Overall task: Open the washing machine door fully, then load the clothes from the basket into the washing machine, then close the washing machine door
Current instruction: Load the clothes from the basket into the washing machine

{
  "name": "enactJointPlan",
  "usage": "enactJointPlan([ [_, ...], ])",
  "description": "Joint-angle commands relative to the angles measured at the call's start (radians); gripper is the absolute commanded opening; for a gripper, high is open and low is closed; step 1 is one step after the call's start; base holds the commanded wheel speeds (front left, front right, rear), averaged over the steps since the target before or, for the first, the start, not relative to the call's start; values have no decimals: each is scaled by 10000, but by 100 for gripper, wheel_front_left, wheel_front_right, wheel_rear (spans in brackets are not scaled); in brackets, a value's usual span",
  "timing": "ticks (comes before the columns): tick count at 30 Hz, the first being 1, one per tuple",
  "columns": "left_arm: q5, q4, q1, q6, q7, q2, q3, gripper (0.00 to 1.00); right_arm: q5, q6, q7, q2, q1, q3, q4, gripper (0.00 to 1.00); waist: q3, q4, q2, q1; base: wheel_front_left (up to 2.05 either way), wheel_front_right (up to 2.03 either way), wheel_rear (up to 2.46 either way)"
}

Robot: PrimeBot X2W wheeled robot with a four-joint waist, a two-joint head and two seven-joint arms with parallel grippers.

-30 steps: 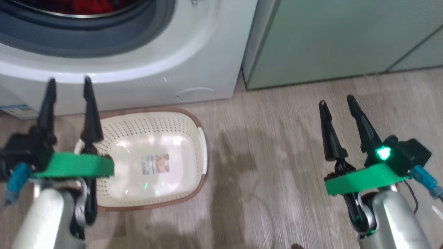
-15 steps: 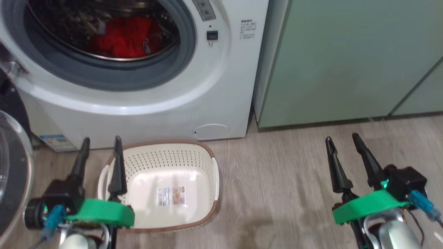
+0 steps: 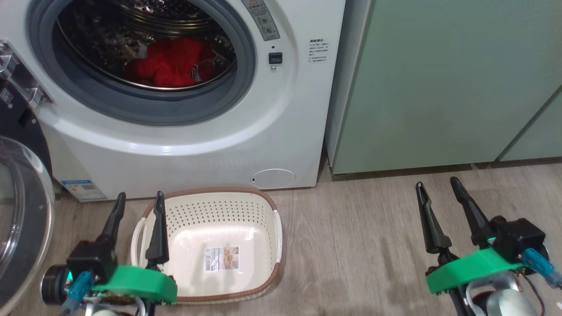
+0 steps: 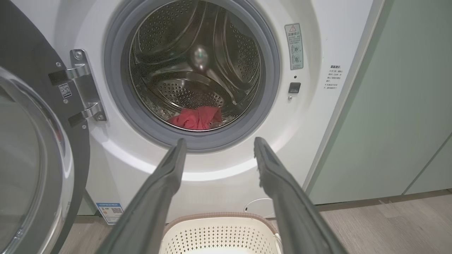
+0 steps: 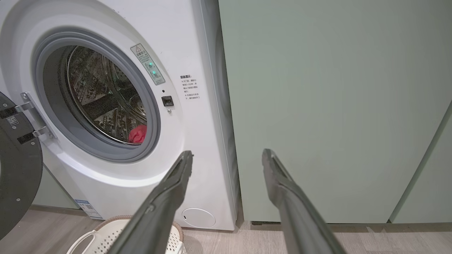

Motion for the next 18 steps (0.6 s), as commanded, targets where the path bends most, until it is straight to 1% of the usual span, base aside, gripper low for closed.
enactJointPlan([
  [1, 152, -224, -310, -77, -125, -2, 470, 100, -37, 0, 43, -31, -171, 166, -424, 100, 15, -5, -1, 1, 0, 0, 0],
  [10, 229, -80, -314, -205, -125, -121, 549, 100, -18, 0, 52, -31, -149, 162, -486, 100, 28, -15, -1, 1, 0, 0, 0],
  [18, 388, 37, -300, -183, -125, -154, 566, 100, -29, 0, 38, -31, -181, 122, -502, 100, 47, 5, -1, 1, 0, 0, 0],
])
